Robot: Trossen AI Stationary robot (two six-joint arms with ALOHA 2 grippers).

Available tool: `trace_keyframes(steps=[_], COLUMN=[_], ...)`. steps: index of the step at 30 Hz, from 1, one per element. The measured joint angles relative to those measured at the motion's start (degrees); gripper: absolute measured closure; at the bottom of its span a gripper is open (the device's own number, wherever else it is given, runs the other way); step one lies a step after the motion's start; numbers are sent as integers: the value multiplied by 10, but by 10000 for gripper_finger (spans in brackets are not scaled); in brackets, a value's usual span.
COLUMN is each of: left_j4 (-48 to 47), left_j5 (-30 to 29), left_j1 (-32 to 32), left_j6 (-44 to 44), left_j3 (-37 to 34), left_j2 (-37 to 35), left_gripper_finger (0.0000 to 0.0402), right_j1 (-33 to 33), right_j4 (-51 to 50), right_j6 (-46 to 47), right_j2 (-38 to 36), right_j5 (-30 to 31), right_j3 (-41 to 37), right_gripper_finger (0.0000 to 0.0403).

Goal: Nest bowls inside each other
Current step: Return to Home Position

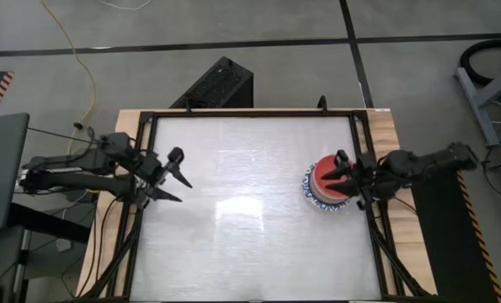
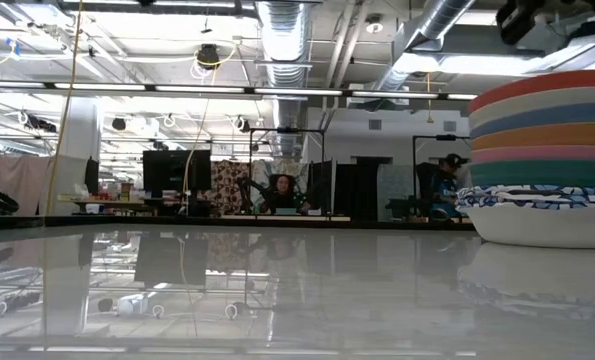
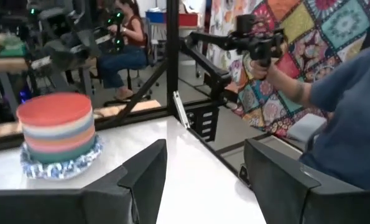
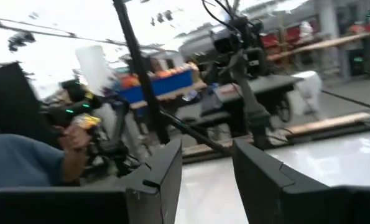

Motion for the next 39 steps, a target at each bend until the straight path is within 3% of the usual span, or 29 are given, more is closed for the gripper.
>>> trace_keyframes(steps=[5,10,17,24,30,35,39], left_j4=[48,63,59,28,25,135,226], left_j5=[6,15,32,57,93,165,208], left_j1=[3,10,37,59,113,153,178], left_j6=[-27,-27,-47,-30,-23,-64,-106], left_j3=[-49,-51,-50,-50,-69,-144,-191], left_j2=[-5,-23,-70,-73,-59,-43,-33], left_gripper_finger=[198,198,198,198,198,198,198], right_j1=[130,166,148,150,149,148,148], right_j4=[41,49,18,-59,-96,-127,-109], right_j6=[-70,-116,-138,-148,-172,-171,-195], right_j2=[46,35,-108,-240,-242,-243,-243], right_j5=[173,286,235,216,228,271,231], right_j3=[0,0,1,1,0,-20,-48], right_gripper_finger=[241,241,241,241,241,241,241])
